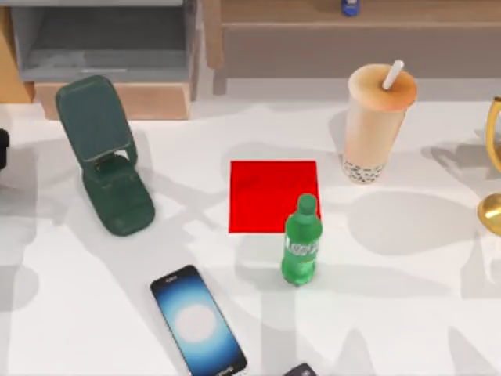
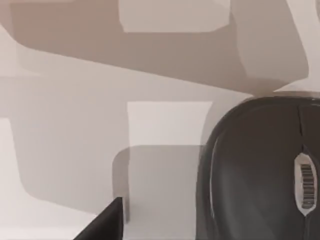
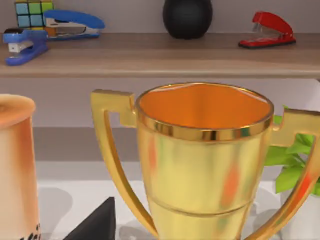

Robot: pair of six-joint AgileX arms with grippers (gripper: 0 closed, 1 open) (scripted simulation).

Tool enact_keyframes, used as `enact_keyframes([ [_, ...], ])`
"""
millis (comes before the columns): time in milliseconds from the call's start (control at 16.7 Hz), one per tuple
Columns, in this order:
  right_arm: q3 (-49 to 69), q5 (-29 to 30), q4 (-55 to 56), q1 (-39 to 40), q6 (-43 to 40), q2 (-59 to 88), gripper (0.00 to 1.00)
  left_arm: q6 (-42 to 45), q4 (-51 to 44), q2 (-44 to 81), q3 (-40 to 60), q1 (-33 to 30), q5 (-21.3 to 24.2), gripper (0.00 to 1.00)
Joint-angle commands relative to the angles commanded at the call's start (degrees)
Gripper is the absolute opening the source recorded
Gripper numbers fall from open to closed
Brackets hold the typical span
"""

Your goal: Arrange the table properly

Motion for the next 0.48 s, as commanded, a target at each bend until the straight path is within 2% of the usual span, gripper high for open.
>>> enact_keyframes([
  [480,0.0,0.0,0.0,0.0,0.0,0.0,1.0,0.0,0.0,0.0,0.0,0.0,0.0,0.17],
])
